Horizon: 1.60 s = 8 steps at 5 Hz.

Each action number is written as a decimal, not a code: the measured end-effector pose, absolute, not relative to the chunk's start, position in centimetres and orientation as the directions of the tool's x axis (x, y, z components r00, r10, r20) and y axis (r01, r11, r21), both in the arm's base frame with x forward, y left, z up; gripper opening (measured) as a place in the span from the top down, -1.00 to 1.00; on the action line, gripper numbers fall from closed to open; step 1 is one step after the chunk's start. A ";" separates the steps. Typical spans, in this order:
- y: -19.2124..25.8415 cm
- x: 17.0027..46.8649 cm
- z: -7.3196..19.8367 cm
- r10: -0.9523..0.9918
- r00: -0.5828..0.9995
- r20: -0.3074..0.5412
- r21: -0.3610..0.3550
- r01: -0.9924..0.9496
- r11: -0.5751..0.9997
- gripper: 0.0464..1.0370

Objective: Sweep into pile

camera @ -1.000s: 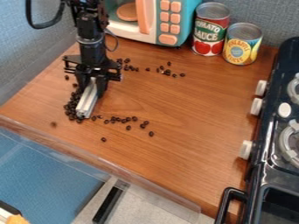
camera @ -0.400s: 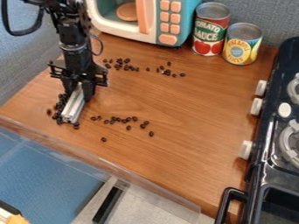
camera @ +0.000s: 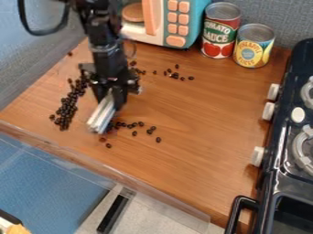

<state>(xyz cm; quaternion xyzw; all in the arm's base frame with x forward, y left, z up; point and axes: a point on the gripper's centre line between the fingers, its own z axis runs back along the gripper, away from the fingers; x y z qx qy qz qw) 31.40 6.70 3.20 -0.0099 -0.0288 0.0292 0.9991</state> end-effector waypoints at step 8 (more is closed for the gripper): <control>-4.3 42.9 0.6 0.248 0.968 -0.046 0.105 -0.243 0.964 0.32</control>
